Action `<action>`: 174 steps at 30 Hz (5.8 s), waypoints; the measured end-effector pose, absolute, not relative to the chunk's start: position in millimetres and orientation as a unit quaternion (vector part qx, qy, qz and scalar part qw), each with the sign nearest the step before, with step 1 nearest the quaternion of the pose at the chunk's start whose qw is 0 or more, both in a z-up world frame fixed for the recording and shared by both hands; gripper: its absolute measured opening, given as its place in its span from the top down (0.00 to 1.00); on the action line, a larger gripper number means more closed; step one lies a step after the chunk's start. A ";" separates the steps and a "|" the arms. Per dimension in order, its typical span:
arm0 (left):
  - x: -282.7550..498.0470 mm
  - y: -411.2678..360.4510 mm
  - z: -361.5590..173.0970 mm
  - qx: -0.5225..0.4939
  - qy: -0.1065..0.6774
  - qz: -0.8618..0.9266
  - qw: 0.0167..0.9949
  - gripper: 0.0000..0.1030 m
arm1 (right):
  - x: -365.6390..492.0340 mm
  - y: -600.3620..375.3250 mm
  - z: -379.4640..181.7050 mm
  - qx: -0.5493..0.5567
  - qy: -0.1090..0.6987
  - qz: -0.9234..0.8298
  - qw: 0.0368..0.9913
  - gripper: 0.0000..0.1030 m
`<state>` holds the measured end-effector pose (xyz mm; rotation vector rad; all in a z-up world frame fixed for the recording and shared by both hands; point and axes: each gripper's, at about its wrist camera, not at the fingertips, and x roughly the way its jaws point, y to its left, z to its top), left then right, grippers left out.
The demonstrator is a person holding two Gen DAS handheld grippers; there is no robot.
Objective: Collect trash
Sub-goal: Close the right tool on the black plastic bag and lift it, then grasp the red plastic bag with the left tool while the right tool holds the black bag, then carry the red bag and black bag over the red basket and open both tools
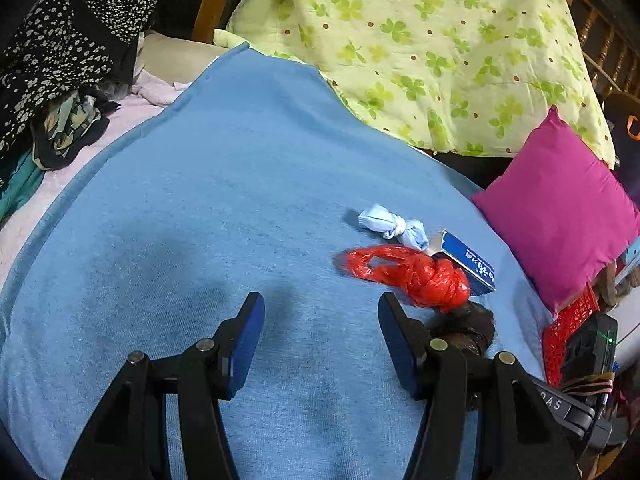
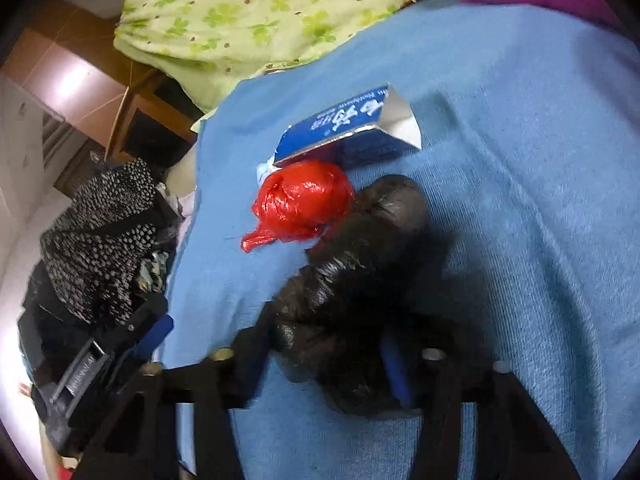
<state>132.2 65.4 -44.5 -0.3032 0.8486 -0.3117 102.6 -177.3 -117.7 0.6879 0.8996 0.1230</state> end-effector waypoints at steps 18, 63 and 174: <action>142.6 -67.3 -50.3 -0.035 0.396 -0.197 0.896 0.18 | 44.5 -278.0 -83.7 0.330 0.379 0.006 0.865 0.62; 49.7 -63.6 -31.0 0.038 0.355 -0.215 0.909 0.33 | 5.6 -273.5 -29.1 0.238 0.317 0.036 0.917 0.62; -30.4 -255.7 94.0 0.223 0.209 -0.191 0.933 0.33 | -130.5 -402.0 51.2 0.234 0.113 -0.041 0.965 0.62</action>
